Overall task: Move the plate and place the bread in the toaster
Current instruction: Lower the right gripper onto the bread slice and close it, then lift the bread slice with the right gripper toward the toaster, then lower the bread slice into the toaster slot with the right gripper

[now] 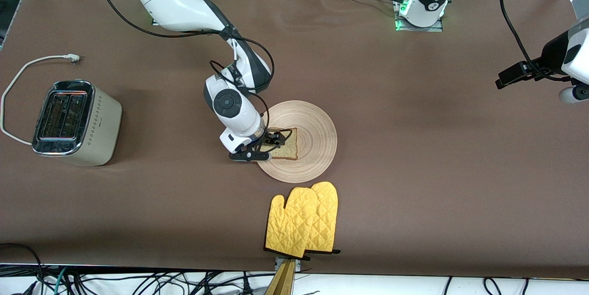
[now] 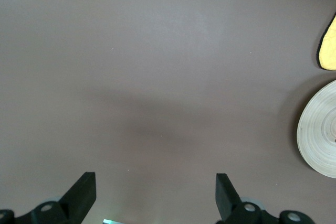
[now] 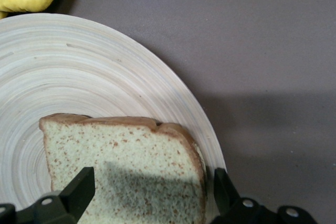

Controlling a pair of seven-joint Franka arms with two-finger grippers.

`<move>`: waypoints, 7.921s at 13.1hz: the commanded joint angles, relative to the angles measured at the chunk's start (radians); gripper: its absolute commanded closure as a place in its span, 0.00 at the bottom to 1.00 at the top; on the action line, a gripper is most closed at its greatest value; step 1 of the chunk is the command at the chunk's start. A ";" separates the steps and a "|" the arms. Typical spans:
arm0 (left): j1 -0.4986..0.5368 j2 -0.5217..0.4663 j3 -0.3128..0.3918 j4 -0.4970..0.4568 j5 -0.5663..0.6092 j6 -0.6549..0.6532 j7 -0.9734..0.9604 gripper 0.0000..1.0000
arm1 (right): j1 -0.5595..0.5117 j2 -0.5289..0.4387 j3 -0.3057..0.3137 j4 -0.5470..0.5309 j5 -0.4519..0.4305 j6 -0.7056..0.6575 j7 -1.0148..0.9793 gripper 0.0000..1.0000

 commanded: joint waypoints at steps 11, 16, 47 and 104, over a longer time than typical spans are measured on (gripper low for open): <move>0.012 0.013 0.005 0.064 -0.009 -0.019 -0.009 0.00 | 0.010 0.020 -0.006 0.018 -0.004 0.008 0.005 0.86; 0.012 0.013 0.005 0.064 -0.011 -0.019 -0.009 0.00 | 0.024 0.020 -0.006 0.017 -0.016 0.008 0.001 1.00; 0.012 0.013 0.005 0.064 -0.012 -0.017 -0.010 0.00 | -0.048 -0.317 -0.674 0.187 -0.392 -1.059 -0.685 1.00; 0.010 0.021 0.005 0.064 -0.011 -0.016 -0.009 0.00 | -0.136 -0.116 -0.666 0.179 -0.420 -0.900 -0.596 1.00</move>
